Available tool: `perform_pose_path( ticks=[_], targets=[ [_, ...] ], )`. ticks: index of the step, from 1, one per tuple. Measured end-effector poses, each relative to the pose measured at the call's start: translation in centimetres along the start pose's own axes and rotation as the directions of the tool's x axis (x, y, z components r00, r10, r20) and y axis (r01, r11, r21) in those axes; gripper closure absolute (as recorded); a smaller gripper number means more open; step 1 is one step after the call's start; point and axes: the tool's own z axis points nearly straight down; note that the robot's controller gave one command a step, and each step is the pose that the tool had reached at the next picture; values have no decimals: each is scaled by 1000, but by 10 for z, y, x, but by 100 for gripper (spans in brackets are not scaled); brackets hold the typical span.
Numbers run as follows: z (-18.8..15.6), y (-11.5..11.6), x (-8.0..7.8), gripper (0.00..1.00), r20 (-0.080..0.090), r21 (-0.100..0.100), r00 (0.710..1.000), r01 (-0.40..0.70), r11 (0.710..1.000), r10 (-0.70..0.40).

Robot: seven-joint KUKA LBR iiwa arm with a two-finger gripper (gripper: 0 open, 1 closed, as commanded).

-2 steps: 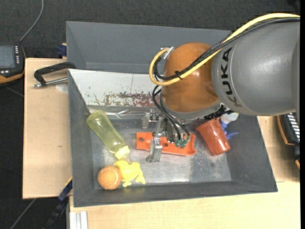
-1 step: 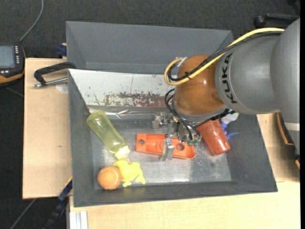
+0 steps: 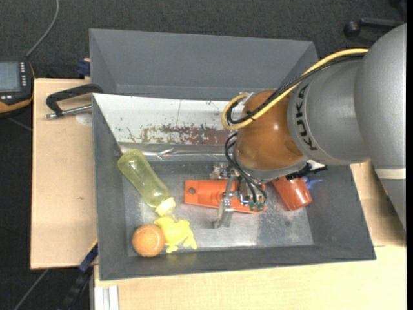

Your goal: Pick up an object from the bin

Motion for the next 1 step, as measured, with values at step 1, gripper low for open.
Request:
perform_pose_path(
  ticks=[1],
  targets=[
    [-2,7,-18,0,8,-1,995,97,995,-97]
  ],
)
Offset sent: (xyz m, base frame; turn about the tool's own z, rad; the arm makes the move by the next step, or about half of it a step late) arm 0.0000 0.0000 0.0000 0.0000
